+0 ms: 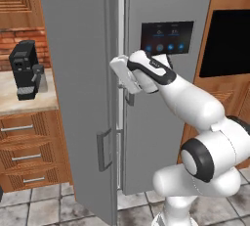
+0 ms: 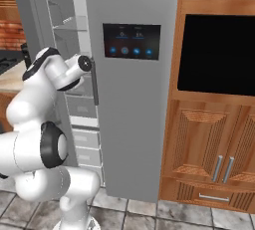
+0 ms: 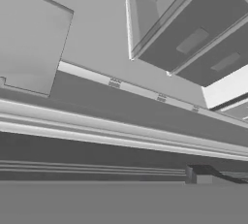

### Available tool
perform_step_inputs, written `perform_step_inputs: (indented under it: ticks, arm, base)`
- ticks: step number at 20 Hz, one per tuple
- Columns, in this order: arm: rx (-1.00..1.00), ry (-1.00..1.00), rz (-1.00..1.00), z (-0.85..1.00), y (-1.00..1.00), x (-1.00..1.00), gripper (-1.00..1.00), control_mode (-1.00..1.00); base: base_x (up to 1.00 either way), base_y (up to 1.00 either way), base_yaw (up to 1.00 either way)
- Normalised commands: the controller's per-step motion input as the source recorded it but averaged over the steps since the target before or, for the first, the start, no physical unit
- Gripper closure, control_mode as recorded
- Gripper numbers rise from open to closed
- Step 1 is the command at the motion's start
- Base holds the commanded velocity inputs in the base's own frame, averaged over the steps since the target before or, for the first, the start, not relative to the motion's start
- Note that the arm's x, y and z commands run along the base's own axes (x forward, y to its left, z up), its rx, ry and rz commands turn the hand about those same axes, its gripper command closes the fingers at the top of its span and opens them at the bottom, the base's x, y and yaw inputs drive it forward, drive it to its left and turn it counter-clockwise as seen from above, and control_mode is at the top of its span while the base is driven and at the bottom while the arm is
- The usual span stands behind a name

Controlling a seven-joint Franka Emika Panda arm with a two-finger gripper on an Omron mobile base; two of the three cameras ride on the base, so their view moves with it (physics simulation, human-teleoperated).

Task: Take the lemon wedge from the fridge and place it on the plate with fish on the dining counter.

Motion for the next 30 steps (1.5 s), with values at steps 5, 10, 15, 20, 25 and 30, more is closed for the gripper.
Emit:
perform_step_inputs:
  ticks: [5,10,15,20,25,30]
  arm:
    - [0.0,0.0,0.1,0.0,0.97,0.0,-1.0,-1.0]
    - [0.04,0.0,0.16,-0.03,1.0,0.05,-1.0,-1.0]
    - [0.01,-0.03,0.28,-0.47,1.0,-0.16,-1.0,-1.0]
    - [0.0,-0.14,0.3,-0.68,1.0,-0.52,-1.0,-1.0]
    - [0.0,-0.11,0.25,-0.61,1.0,-0.32,-1.0,-1.0]
    - [0.07,-0.07,0.06,-0.34,0.96,0.51,-1.0,-1.0]
  base:
    - [0.0,0.0,0.0]
    - [0.0,0.0,0.0]
    - [0.0,0.0,0.0]
    - [0.0,0.0,0.0]
    - [0.0,0.0,0.0]
    - [0.0,0.0,0.0]
